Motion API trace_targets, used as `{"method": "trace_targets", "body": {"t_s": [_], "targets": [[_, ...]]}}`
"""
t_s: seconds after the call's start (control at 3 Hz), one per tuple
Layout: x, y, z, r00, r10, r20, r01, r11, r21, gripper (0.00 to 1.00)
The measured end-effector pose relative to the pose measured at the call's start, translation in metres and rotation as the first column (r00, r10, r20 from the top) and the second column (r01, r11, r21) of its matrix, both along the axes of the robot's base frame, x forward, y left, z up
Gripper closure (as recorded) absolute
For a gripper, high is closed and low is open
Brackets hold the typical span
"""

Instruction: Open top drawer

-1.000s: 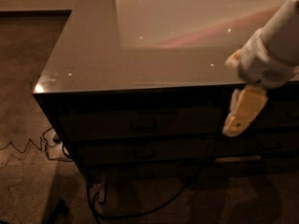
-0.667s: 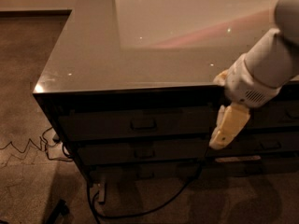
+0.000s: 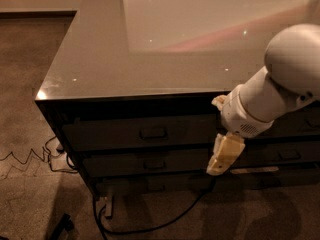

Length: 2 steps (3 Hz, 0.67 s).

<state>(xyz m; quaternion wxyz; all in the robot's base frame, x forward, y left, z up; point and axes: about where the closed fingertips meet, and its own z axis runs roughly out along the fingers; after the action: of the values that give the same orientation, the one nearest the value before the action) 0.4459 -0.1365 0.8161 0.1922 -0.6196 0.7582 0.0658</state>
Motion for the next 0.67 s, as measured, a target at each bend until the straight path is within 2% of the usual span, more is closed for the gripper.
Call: {"method": "trace_targets", "body": {"t_s": [0.33,0.67], "targets": [[0.0049,0.0177,-0.0186,0.9989,0.031,0.034,-0.031,1.0,-0.003,0.0],[0.006,0.0186,-0.0187,0.9987,0.03,0.041,-0.03,1.0,-0.002,0.0]]}}
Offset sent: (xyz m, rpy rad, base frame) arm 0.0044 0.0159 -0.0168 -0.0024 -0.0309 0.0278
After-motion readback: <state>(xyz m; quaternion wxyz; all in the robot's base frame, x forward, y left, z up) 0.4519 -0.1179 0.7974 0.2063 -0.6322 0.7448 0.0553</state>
